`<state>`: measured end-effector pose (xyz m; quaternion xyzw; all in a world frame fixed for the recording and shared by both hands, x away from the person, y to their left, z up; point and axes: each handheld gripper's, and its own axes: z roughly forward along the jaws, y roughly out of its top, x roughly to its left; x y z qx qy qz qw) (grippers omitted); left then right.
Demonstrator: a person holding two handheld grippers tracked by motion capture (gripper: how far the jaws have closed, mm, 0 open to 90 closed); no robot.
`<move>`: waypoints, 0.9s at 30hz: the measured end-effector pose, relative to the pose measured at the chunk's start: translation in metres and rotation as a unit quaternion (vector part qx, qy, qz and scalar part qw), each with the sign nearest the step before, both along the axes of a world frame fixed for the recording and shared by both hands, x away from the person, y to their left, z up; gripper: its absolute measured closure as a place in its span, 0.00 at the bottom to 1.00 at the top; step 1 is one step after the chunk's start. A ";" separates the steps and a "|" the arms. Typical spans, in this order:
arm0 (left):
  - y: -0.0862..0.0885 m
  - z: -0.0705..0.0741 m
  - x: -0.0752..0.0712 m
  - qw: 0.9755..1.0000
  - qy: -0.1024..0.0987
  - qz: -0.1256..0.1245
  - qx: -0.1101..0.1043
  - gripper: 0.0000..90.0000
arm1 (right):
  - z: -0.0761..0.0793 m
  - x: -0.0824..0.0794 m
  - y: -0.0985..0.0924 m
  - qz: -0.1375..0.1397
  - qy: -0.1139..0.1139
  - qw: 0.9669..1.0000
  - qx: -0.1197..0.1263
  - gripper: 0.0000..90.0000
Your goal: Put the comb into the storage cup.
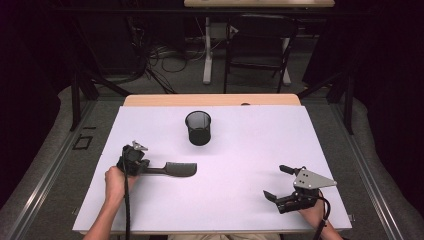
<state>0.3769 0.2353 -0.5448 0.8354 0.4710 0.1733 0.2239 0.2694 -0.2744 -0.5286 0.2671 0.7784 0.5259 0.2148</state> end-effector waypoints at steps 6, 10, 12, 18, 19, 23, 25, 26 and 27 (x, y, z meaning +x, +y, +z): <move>0.002 0.000 -0.005 1.000 0.004 -0.002 -0.002 1.00 | 0.000 0.000 0.000 0.000 0.002 1.000 -0.001 0.00; 0.001 0.000 -0.006 1.000 0.005 -0.001 -0.003 1.00 | 0.000 0.000 0.001 0.001 0.003 1.000 -0.002 0.00; 0.002 0.000 -0.008 1.000 0.005 -0.002 -0.004 1.00 | 0.000 0.000 0.001 0.001 0.003 1.000 -0.002 0.00; 0.004 0.001 -0.015 1.000 0.008 -0.002 -0.009 1.00 | -0.001 0.001 0.001 0.003 0.005 1.000 -0.002 0.00; 0.004 0.001 -0.015 1.000 0.009 -0.002 -0.010 1.00 | 0.000 0.001 0.001 0.004 0.006 1.000 -0.003 0.00; 0.004 0.001 -0.015 1.000 0.015 0.002 -0.015 1.00 | -0.001 0.001 0.002 0.004 0.006 1.000 -0.003 0.00; 0.005 0.002 -0.015 1.000 0.018 0.001 -0.015 1.00 | -0.001 0.001 0.001 0.004 0.005 1.000 -0.002 0.00; 0.004 0.002 -0.016 1.000 0.020 0.001 -0.016 1.00 | -0.001 0.001 0.001 0.003 0.005 1.000 -0.002 0.00; 0.004 0.002 -0.016 1.000 0.020 0.001 -0.015 1.00 | -0.001 0.001 0.002 0.003 0.005 1.000 -0.003 0.00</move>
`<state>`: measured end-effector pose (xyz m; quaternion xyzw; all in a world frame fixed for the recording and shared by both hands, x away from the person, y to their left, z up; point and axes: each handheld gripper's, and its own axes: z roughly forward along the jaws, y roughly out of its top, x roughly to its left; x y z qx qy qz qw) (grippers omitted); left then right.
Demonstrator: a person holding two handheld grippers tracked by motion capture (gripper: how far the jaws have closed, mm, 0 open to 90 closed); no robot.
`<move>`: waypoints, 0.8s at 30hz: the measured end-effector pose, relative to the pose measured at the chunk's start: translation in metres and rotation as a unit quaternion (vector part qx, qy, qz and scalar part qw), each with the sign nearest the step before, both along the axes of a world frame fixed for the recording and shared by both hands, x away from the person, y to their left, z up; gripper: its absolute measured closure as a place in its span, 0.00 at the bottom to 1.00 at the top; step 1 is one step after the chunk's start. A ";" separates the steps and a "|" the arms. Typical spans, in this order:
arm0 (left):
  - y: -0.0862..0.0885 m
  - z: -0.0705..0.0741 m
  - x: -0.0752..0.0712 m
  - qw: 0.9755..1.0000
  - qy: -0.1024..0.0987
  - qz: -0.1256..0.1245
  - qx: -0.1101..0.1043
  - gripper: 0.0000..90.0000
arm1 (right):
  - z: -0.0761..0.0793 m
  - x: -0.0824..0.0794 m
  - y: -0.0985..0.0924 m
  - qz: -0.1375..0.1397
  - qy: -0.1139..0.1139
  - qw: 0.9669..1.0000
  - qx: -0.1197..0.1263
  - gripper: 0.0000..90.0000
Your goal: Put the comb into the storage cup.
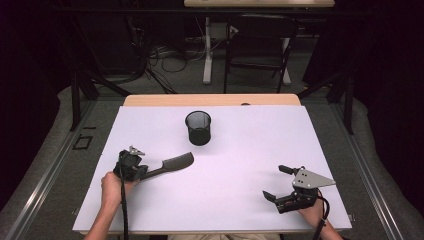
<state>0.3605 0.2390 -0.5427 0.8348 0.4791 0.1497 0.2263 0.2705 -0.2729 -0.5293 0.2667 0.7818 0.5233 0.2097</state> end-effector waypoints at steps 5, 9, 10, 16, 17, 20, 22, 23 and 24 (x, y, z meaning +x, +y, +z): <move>0.001 0.000 -0.005 1.000 0.002 -0.003 -0.010 0.98 | 0.000 0.000 -0.001 0.000 0.000 1.000 -0.001 0.00; 0.005 0.002 -0.005 1.000 -0.009 -0.001 -0.022 0.81 | 0.000 0.001 0.000 0.000 0.000 1.000 0.000 0.00; 0.006 0.004 -0.005 0.999 -0.014 0.003 -0.029 0.81 | 0.000 0.001 0.000 0.000 0.000 1.000 -0.001 0.00; 0.012 0.013 -0.005 0.998 -0.032 0.005 -0.046 0.55 | -0.001 0.001 0.000 0.000 0.001 1.000 -0.003 0.00; 0.013 0.014 -0.005 0.998 -0.033 0.007 -0.048 0.53 | -0.001 0.001 0.000 0.001 0.001 1.000 -0.003 0.00; 0.014 0.016 -0.004 0.998 -0.038 -0.002 -0.044 0.42 | -0.001 0.001 0.000 0.002 0.000 1.000 -0.003 0.00; 0.015 0.017 -0.004 0.998 -0.038 -0.011 -0.049 0.36 | -0.001 0.001 0.000 0.002 0.000 1.000 -0.003 0.00; 0.016 0.018 -0.003 0.998 -0.037 -0.013 -0.047 0.34 | -0.001 0.001 0.000 0.002 0.001 1.000 -0.004 0.00; 0.016 0.018 -0.003 0.998 -0.039 -0.015 -0.046 0.31 | -0.001 0.001 0.000 0.002 0.001 1.000 -0.004 0.00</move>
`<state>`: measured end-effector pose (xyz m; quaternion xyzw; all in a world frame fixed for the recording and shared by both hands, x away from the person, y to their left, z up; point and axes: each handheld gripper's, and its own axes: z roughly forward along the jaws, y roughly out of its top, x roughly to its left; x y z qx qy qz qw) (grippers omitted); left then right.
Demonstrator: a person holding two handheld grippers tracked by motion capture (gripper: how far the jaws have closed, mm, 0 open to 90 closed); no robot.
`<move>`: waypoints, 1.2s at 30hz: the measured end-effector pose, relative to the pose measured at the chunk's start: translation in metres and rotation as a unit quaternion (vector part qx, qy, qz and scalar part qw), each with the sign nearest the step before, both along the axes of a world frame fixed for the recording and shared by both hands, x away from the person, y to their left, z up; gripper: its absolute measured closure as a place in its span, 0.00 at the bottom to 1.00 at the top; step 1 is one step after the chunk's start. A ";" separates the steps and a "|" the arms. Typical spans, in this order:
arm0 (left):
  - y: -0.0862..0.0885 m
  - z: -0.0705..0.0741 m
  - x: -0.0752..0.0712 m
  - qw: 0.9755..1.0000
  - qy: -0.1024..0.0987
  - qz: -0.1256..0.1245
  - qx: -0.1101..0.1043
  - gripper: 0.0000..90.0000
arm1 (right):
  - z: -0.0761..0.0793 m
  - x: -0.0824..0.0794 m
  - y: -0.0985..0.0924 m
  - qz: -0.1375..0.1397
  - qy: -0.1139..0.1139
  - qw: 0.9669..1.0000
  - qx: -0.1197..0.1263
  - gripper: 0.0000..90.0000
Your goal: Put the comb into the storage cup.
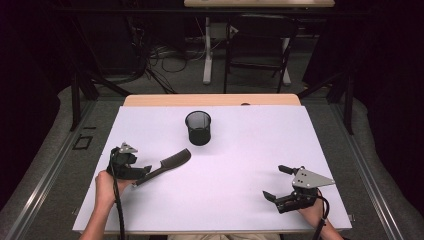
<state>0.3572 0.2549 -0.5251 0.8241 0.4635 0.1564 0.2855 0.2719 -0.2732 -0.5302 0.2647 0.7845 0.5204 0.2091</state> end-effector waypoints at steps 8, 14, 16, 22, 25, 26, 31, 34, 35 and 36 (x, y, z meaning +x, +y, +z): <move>-0.004 0.003 -0.001 0.999 -0.016 -0.051 -0.005 0.16 | -0.001 0.001 0.001 0.002 0.003 1.000 -0.001 0.00; -0.007 0.002 0.000 0.997 -0.018 -0.080 0.003 0.05 | -0.001 0.000 0.002 0.004 0.004 1.000 0.001 0.00; -0.010 0.003 0.000 0.996 -0.017 -0.090 0.006 0.01 | -0.001 0.001 0.002 0.005 0.005 1.000 0.001 0.00; -0.016 0.003 0.000 0.994 -0.020 -0.107 0.016 0.00 | -0.001 0.001 0.002 0.005 0.005 1.000 0.002 0.00; -0.018 0.004 0.000 0.993 -0.019 -0.112 0.020 0.00 | -0.001 0.001 0.002 0.006 0.007 1.000 0.002 0.00; -0.019 0.003 0.000 0.993 -0.019 -0.115 0.019 0.00 | -0.001 0.001 0.002 0.006 0.006 1.000 0.001 0.00; -0.025 0.004 0.000 0.991 -0.012 -0.129 0.029 0.00 | -0.001 0.001 0.002 0.006 0.006 1.000 0.001 0.00; -0.029 0.005 0.000 0.990 -0.010 -0.136 0.035 0.00 | -0.001 0.000 0.002 0.006 0.005 1.000 0.001 0.00; -0.030 0.005 0.000 0.989 -0.010 -0.140 0.035 0.00 | -0.001 0.000 0.002 0.006 0.005 1.000 0.001 0.00; -0.031 0.005 0.000 0.989 -0.009 -0.141 0.036 0.00 | -0.001 0.000 0.002 0.006 0.005 1.000 0.001 0.00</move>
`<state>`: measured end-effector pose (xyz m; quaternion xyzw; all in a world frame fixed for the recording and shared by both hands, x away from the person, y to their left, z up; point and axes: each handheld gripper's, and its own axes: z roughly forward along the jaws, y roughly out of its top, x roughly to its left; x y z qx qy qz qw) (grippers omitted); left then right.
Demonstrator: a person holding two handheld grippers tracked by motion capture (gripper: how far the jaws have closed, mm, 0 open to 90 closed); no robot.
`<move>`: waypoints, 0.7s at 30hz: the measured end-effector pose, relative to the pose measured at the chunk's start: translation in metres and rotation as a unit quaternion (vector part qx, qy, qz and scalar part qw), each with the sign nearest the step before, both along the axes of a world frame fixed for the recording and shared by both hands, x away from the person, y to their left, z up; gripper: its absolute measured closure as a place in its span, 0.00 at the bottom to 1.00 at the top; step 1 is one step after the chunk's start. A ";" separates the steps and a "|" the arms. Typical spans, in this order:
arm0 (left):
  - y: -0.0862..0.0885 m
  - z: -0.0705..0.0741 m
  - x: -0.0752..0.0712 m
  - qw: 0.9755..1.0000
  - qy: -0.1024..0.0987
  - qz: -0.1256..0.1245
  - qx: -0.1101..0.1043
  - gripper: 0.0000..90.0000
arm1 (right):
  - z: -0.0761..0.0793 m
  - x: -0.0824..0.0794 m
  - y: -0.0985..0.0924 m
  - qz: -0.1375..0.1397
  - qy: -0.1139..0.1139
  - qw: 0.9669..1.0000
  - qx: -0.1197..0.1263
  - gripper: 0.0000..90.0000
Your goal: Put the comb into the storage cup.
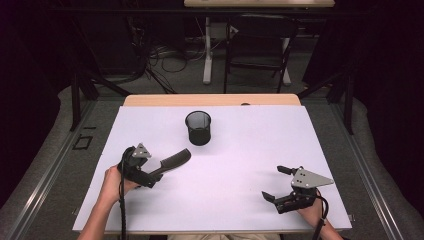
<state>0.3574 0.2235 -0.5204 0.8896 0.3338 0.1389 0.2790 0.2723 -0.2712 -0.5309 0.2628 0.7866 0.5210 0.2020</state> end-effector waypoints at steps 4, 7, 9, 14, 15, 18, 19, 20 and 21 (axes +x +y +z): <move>-0.004 -0.001 0.001 1.000 0.005 -0.010 0.007 0.00 | 0.000 0.000 0.000 0.000 0.001 1.000 -0.001 0.00; -0.007 -0.003 0.003 1.000 0.009 -0.018 0.016 0.00 | 0.000 0.000 0.000 0.001 0.001 1.000 -0.001 0.00; -0.009 -0.004 0.004 0.999 0.013 -0.020 0.021 0.01 | 0.000 0.000 0.000 0.001 0.000 1.000 -0.001 0.00; -0.013 -0.005 0.005 0.999 0.016 -0.027 0.035 0.14 | 0.000 0.000 0.000 0.001 0.002 1.000 0.000 0.00; -0.014 -0.006 0.006 0.999 0.021 -0.028 0.039 0.17 | 0.000 0.000 0.000 0.001 0.001 1.000 -0.001 0.00; -0.018 -0.005 0.008 0.998 0.028 -0.028 0.056 0.25 | -0.001 0.001 0.000 0.000 0.003 1.000 0.000 0.00; -0.020 -0.005 0.009 0.997 0.031 -0.032 0.063 0.27 | -0.001 0.001 -0.001 -0.001 0.003 1.000 -0.002 0.00; -0.021 -0.004 0.009 0.997 0.038 -0.034 0.065 0.29 | -0.001 0.001 -0.001 -0.001 0.003 1.000 -0.002 0.00; -0.023 -0.004 0.010 0.996 0.039 -0.035 0.071 0.32 | -0.001 0.001 -0.001 -0.001 0.003 1.000 -0.002 0.00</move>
